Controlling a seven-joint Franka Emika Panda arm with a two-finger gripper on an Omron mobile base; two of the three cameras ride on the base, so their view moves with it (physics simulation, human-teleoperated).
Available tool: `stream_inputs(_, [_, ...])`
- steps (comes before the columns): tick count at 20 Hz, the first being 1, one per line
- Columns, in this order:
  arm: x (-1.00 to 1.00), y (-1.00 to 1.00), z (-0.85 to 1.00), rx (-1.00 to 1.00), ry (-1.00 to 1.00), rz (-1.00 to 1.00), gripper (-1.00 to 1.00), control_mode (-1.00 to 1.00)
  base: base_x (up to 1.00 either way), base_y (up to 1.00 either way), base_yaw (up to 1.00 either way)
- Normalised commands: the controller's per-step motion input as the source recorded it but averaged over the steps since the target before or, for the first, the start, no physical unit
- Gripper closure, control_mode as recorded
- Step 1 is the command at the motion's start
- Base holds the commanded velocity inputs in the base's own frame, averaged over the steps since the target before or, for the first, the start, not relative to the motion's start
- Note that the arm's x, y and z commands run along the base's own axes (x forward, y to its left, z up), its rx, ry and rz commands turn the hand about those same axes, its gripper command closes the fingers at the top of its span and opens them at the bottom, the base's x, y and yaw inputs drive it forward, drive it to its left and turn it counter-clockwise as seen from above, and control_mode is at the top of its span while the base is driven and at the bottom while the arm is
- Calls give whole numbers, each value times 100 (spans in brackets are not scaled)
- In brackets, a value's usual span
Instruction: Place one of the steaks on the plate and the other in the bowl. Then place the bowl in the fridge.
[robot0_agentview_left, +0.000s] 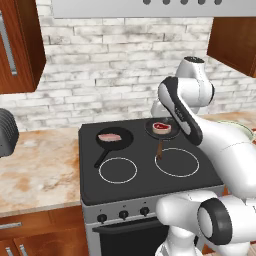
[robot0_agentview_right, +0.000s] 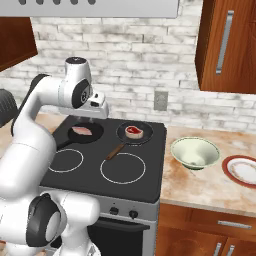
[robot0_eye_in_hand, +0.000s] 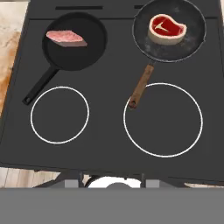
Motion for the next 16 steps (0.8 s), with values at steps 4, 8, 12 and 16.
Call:
stream_inputs(4, [0,0,-23,0,-4,11,-100,-100,0,0,0])
stream_inputs(8, [1,0,-32,0,-9,23,-100,-100,0,0,0])
stream_inputs(12, [22,1,-35,0,-5,21,-100,-100,0,0,0])
stream_inputs(16, [41,15,-42,-5,-3,19,-100,-100,0,0,0])
